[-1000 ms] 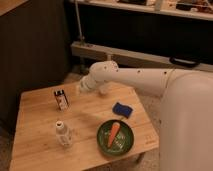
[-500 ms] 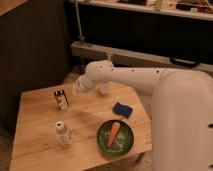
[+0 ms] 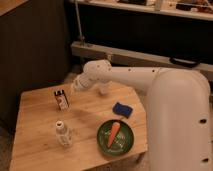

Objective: Knock the eraser over

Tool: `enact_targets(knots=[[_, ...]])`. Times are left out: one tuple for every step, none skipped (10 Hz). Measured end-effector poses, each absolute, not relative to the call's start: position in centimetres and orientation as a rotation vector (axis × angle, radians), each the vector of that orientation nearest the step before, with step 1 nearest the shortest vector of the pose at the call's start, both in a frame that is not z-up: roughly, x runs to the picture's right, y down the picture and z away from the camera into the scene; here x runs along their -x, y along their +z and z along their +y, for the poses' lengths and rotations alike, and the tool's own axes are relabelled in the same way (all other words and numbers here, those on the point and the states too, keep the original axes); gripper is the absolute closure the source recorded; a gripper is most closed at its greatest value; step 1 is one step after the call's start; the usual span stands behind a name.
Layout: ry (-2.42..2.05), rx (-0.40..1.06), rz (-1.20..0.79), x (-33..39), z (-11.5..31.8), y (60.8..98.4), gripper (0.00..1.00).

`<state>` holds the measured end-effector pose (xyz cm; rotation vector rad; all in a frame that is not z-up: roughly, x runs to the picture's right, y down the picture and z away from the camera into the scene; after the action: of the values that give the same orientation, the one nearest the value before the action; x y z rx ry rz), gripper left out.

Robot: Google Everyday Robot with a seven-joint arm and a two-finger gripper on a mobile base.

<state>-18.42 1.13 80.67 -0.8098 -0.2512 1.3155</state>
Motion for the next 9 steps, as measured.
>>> enact_targets(knots=[[1.313, 0.812, -0.255, 18.8, 1.1, 80.9, 1.0], [1.312, 0.814, -0.258, 19.1, 1.1, 80.9, 1.0], [1.31, 0.819, -0.264, 19.6, 1.1, 81.1, 1.0], [1.307, 0.824, -0.27, 20.0, 1.0, 81.1, 1.0], [1.303, 0.829, -0.277, 20.5, 1.0, 81.0, 1.0], [1.296, 0.837, -0.285, 21.1, 1.0, 81.0, 1.0], [1.288, 0.845, -0.292, 21.6, 1.0, 80.9, 1.0], [1.28, 0.851, -0.298, 22.1, 1.0, 80.8, 1.0], [1.268, 0.859, -0.307, 22.9, 0.9, 80.7, 1.0]])
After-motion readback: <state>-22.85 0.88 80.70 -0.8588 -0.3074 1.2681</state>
